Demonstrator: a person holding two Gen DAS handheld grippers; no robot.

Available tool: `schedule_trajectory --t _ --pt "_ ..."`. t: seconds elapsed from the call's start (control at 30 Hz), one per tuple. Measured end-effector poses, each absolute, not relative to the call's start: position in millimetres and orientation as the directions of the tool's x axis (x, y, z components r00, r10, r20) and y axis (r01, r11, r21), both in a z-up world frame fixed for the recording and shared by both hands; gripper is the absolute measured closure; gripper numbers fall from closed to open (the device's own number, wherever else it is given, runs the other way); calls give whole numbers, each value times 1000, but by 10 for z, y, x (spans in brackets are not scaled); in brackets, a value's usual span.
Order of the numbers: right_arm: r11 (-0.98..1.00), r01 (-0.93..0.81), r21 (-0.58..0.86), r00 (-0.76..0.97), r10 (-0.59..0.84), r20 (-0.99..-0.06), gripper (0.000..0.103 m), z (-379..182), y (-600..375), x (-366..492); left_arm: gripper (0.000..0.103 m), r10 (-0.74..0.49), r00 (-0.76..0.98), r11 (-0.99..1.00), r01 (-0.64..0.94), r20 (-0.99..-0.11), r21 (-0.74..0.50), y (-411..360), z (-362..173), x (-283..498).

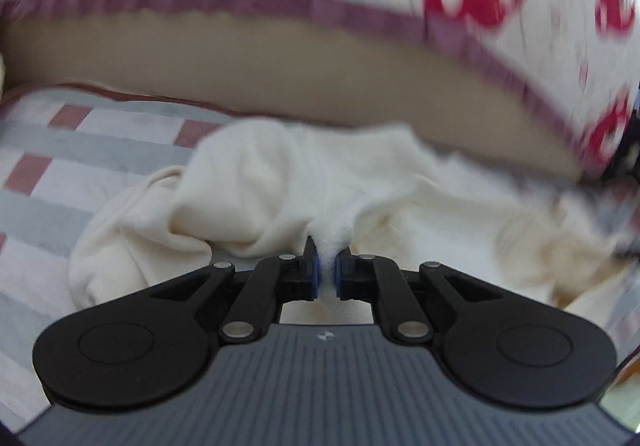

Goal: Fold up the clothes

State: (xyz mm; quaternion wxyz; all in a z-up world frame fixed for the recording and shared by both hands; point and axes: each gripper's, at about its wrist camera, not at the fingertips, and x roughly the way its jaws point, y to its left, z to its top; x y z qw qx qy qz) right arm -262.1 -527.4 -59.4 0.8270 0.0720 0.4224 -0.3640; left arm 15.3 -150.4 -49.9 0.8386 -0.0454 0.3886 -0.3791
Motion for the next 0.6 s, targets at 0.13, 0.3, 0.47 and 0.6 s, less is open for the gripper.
schedule_trajectory --t 0.13,0.3,0.47,0.6 --pt "710 678 -188 367 -549 -751 94 -594 -5225 -2771 96 -704 365 687 566 -609 -455 -1341 -523 298" --pt "691 707 -150 344 -521 -781 77 -714 -5232 -2829 96 -634 396 730 591 -665 -344 -1479 -614 238" --pt "699 707 -108 326 -457 -827 100 -992 -5301 -2777 96 -582 484 742 645 -654 -183 -1568 -560 59" --pt "606 795 13 392 -497 -774 100 -747 -5368 -3035 96 -619 524 719 678 -585 -153 -1546 -322 -95"
